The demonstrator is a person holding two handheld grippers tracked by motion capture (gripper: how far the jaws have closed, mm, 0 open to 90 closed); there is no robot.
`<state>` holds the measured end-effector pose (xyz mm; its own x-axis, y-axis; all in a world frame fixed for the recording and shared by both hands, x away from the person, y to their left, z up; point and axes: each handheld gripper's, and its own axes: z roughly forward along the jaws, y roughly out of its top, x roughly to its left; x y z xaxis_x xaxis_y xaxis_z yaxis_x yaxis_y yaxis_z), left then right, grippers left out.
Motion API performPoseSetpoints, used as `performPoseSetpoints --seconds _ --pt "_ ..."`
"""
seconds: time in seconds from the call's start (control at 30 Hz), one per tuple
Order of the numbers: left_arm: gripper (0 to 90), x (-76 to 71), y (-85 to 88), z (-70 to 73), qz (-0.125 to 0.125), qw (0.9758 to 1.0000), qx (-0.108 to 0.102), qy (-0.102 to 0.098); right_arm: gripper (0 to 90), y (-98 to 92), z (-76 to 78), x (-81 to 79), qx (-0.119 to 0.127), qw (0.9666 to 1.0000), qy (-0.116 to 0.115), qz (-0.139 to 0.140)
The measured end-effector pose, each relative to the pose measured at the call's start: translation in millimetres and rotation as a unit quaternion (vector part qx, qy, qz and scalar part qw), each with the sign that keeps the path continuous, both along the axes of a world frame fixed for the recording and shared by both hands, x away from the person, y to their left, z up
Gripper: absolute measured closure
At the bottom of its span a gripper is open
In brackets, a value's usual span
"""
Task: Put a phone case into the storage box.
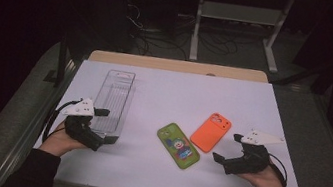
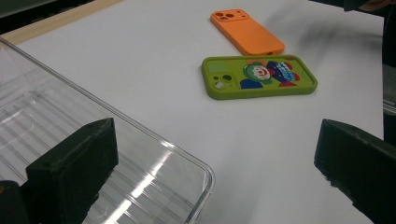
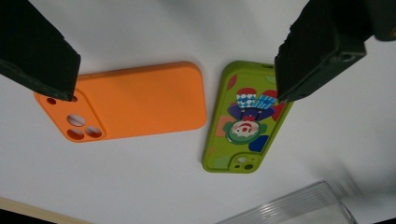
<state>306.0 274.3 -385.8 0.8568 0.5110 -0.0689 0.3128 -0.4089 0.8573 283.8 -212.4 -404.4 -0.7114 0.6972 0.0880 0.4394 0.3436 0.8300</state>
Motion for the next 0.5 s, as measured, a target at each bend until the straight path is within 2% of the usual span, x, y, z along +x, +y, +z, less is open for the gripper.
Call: performPoseSetpoints --seconds 0.27,0.5 --pt "0.0 -0.3 0.5 1.7 0.002 0.9999 -0.013 0.0 0.0 1.9 -1.6 2.9 -0.016 0.9996 0.018 -0.015" --pt "0.0 0.7 2.3 3.4 0.001 1.0 -0.008 0.001 0.0 9.4 2.0 5.0 -0.024 0.999 0.03 -0.024"
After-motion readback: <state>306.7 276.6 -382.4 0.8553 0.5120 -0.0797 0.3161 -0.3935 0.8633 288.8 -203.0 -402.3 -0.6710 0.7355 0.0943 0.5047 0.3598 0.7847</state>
